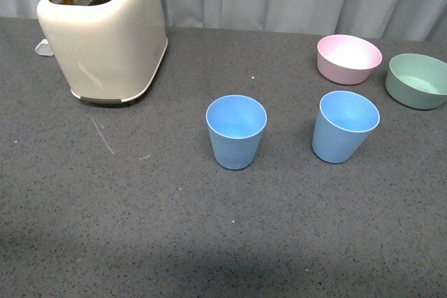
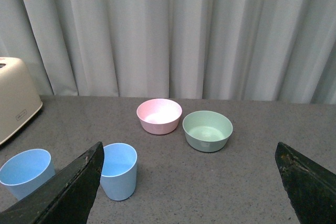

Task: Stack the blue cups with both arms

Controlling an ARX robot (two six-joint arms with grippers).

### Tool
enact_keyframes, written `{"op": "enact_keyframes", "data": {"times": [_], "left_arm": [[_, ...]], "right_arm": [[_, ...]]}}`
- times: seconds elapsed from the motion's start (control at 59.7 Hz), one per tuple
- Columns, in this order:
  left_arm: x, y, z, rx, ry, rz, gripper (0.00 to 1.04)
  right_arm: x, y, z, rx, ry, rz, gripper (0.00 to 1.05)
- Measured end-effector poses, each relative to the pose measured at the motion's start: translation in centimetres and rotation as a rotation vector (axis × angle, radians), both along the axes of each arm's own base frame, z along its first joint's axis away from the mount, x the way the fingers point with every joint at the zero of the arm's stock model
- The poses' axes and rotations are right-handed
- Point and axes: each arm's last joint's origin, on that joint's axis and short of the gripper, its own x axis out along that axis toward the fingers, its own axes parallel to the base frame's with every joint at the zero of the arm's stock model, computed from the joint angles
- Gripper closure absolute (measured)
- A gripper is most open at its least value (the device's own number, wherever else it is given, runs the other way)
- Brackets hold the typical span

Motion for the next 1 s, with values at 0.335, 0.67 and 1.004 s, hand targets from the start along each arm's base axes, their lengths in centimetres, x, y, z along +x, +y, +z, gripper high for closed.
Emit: {"op": "enact_keyframes", "data": {"times": [0.335,0.67,1.004], "left_arm": [[-1.6,0.0,0.7,0.000,-0.023,0.002,1.01],[-2.7,0.0,0.9,0.000,-0.031,0.002,1.01],[-3.6,0.0,0.9,0.000,-0.031,0.002,1.01]], "right_arm": [[0.0,0.0,0.0,0.000,0.000,0.000,0.10],[0.0,0.0,0.0,0.000,0.000,0.000,0.10],[0.0,0.0,0.0,0.000,0.000,0.000,0.10]]}}
